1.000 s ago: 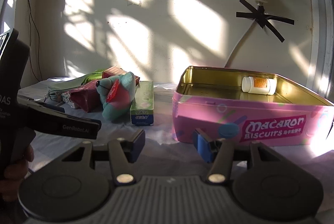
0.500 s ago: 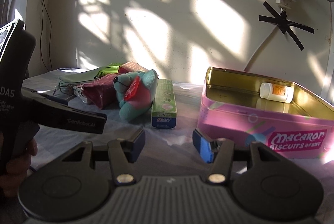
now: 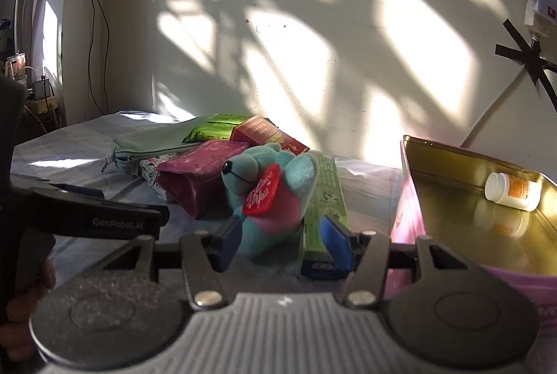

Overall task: Organize objects
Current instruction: 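Grasp the teal teddy bear with the right tool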

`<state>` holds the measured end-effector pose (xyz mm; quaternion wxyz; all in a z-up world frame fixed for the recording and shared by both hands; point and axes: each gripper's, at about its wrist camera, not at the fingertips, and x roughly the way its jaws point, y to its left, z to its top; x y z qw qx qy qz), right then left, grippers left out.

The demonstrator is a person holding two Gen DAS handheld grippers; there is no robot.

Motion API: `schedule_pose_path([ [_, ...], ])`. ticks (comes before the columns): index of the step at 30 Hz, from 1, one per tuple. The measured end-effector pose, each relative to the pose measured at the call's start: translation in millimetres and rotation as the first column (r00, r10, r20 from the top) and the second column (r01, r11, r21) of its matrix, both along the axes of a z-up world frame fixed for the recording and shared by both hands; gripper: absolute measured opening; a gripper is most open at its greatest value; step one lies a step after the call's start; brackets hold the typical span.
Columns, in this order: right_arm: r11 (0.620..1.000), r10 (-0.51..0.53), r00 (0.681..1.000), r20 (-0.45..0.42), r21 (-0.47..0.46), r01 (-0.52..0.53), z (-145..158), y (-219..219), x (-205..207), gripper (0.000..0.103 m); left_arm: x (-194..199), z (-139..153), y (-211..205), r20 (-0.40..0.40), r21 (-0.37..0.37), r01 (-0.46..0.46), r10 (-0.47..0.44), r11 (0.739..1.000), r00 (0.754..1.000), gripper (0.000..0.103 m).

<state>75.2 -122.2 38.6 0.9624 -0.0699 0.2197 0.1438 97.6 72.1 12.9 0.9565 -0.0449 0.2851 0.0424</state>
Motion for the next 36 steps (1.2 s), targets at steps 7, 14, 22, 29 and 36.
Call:
schedule_pose_path([
  [7, 0.999, 0.009, 0.996, -0.083, 0.032, -0.007, -5, 7, 54, 0.051, 1, -1, 4, -0.003, -0.028, -0.005, 0.005, 1.000, 1.000, 0.087],
  [14, 0.994, 0.020, 0.993, -0.116, 0.108, -0.008, -8, 0, 62, 0.038, 2, -1, 8, 0.003, -0.052, -0.002, 0.002, 0.999, 1.000, 0.087],
  [22, 0.984, 0.134, 0.981, -0.142, 0.137, -0.115, 7, -37, -4, 0.038, -9, 6, 9, 0.096, -0.169, 0.165, -0.150, 0.972, 0.984, 0.088],
  [29, 0.974, 0.145, 0.957, -0.252, 0.209, -0.092, 5, -111, -59, 0.049, -25, 9, -35, 0.140, -0.247, 0.562, -0.545, 0.789, 0.827, 0.089],
  [36, 0.978, -0.002, 0.981, -0.193, 0.202, 0.042, 1, -149, -96, 0.055, -36, 14, -76, 0.111, -0.246, 0.662, -0.658, 0.708, 0.745, 0.089],
])
